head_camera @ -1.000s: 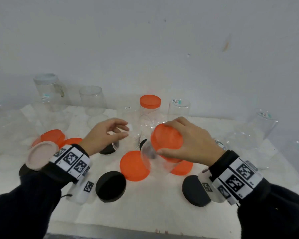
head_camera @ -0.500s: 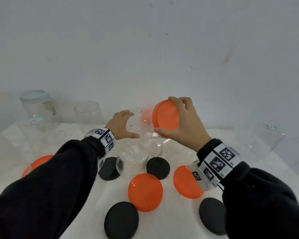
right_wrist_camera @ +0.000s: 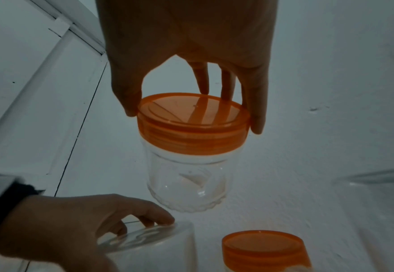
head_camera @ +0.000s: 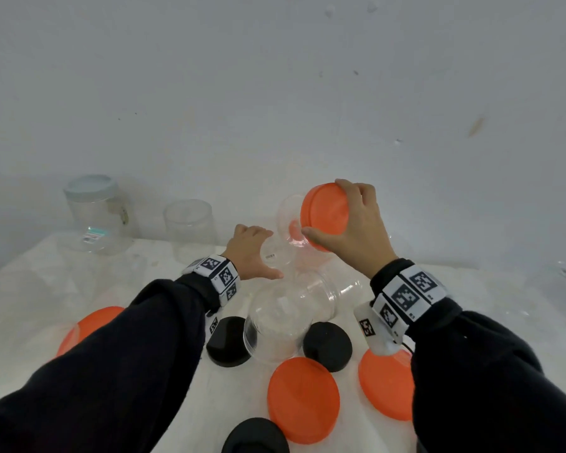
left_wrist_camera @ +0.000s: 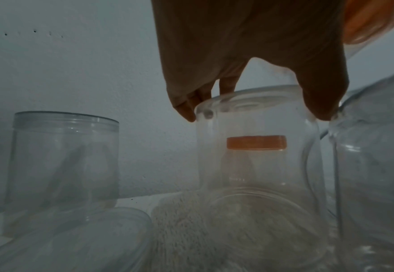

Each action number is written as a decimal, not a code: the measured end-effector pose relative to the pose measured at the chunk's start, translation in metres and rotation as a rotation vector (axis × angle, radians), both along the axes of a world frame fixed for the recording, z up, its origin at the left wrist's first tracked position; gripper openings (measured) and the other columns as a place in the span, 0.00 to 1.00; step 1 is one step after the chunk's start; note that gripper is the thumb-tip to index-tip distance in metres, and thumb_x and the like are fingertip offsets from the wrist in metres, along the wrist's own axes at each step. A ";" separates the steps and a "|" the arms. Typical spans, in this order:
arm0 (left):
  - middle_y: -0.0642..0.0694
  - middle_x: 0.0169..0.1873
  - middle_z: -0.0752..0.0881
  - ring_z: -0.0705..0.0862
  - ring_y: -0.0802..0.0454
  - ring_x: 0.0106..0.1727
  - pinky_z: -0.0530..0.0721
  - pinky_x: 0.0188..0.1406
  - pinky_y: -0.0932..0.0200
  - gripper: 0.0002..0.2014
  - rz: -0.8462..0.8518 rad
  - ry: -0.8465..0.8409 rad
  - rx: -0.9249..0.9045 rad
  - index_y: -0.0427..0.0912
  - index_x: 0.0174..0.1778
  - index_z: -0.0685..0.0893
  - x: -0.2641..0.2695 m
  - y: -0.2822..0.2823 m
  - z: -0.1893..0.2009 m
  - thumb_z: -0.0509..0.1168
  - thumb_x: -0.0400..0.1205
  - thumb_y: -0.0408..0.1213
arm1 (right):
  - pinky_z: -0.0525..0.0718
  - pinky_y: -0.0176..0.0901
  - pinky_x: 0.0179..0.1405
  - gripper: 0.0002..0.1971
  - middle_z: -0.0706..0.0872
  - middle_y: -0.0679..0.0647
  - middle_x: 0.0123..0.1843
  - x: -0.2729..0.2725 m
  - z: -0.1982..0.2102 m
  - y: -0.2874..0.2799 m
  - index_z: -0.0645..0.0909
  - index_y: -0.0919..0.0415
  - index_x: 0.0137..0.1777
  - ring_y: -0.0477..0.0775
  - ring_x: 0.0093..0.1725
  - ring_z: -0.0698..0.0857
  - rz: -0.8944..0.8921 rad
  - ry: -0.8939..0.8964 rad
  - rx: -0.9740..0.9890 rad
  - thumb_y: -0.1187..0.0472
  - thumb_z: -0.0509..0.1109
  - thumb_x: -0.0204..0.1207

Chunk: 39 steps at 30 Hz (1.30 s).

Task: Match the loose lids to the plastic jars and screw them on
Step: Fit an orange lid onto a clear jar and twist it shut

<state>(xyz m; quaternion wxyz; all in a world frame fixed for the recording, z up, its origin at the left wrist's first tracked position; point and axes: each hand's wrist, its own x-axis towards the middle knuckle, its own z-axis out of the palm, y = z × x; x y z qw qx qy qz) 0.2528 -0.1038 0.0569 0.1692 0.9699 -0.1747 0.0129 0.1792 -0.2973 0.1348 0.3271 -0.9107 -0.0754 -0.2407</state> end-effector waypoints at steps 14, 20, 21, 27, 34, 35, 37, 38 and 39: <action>0.44 0.71 0.64 0.59 0.45 0.72 0.65 0.71 0.51 0.45 0.127 0.018 -0.133 0.48 0.76 0.66 -0.004 0.062 -0.001 0.79 0.65 0.51 | 0.73 0.54 0.63 0.46 0.61 0.55 0.74 0.086 -0.005 0.033 0.61 0.53 0.77 0.63 0.70 0.68 0.140 0.227 -0.205 0.46 0.80 0.62; 0.47 0.70 0.63 0.58 0.46 0.71 0.66 0.70 0.50 0.54 0.179 0.061 -0.251 0.52 0.76 0.65 -0.005 0.071 -0.011 0.67 0.51 0.67 | 0.76 0.57 0.65 0.48 0.60 0.56 0.76 0.120 -0.013 0.057 0.59 0.55 0.79 0.64 0.71 0.69 0.246 0.354 -0.408 0.49 0.82 0.62; 0.48 0.70 0.63 0.58 0.46 0.71 0.66 0.70 0.49 0.56 0.181 0.057 -0.257 0.53 0.75 0.65 -0.004 0.071 -0.013 0.63 0.48 0.69 | 0.76 0.57 0.65 0.48 0.60 0.55 0.76 0.124 -0.015 0.061 0.59 0.54 0.78 0.63 0.71 0.69 0.267 0.381 -0.443 0.49 0.82 0.61; 0.49 0.67 0.64 0.60 0.48 0.68 0.64 0.68 0.55 0.55 0.199 0.026 -0.309 0.54 0.74 0.67 0.004 0.071 -0.021 0.60 0.46 0.69 | 0.77 0.60 0.64 0.49 0.60 0.54 0.76 0.148 -0.025 0.074 0.59 0.52 0.79 0.63 0.71 0.69 0.317 0.506 -0.606 0.50 0.82 0.61; 0.49 0.67 0.65 0.61 0.49 0.66 0.63 0.68 0.56 0.55 0.196 -0.003 -0.332 0.53 0.74 0.69 0.006 0.070 -0.026 0.60 0.46 0.69 | 0.78 0.59 0.63 0.49 0.61 0.54 0.76 0.163 -0.026 0.084 0.58 0.52 0.79 0.64 0.70 0.72 0.331 0.623 -0.739 0.49 0.82 0.62; 0.49 0.67 0.65 0.61 0.49 0.66 0.63 0.67 0.56 0.55 0.195 -0.007 -0.332 0.53 0.74 0.69 0.006 0.070 -0.025 0.60 0.46 0.69 | 0.79 0.59 0.62 0.48 0.61 0.54 0.76 0.164 -0.026 0.085 0.57 0.52 0.79 0.64 0.70 0.72 0.332 0.642 -0.767 0.49 0.82 0.63; 0.49 0.66 0.65 0.60 0.49 0.66 0.63 0.66 0.58 0.55 0.192 -0.006 -0.335 0.53 0.74 0.69 0.006 0.070 -0.026 0.60 0.46 0.69 | 0.79 0.60 0.62 0.49 0.61 0.54 0.76 0.166 -0.027 0.088 0.56 0.52 0.80 0.64 0.71 0.72 0.334 0.672 -0.827 0.49 0.81 0.63; 0.50 0.66 0.65 0.60 0.49 0.66 0.63 0.66 0.58 0.55 0.191 -0.004 -0.338 0.53 0.74 0.69 0.006 0.070 -0.026 0.60 0.46 0.69 | 0.79 0.61 0.62 0.48 0.62 0.54 0.76 0.166 -0.028 0.089 0.56 0.52 0.80 0.64 0.71 0.72 0.335 0.684 -0.853 0.49 0.81 0.64; 0.50 0.66 0.64 0.60 0.49 0.66 0.63 0.66 0.59 0.55 0.190 -0.004 -0.339 0.54 0.74 0.68 0.007 0.070 -0.026 0.60 0.46 0.69 | 0.79 0.61 0.62 0.48 0.62 0.54 0.76 0.167 -0.028 0.090 0.56 0.52 0.80 0.64 0.71 0.72 0.336 0.693 -0.878 0.49 0.81 0.64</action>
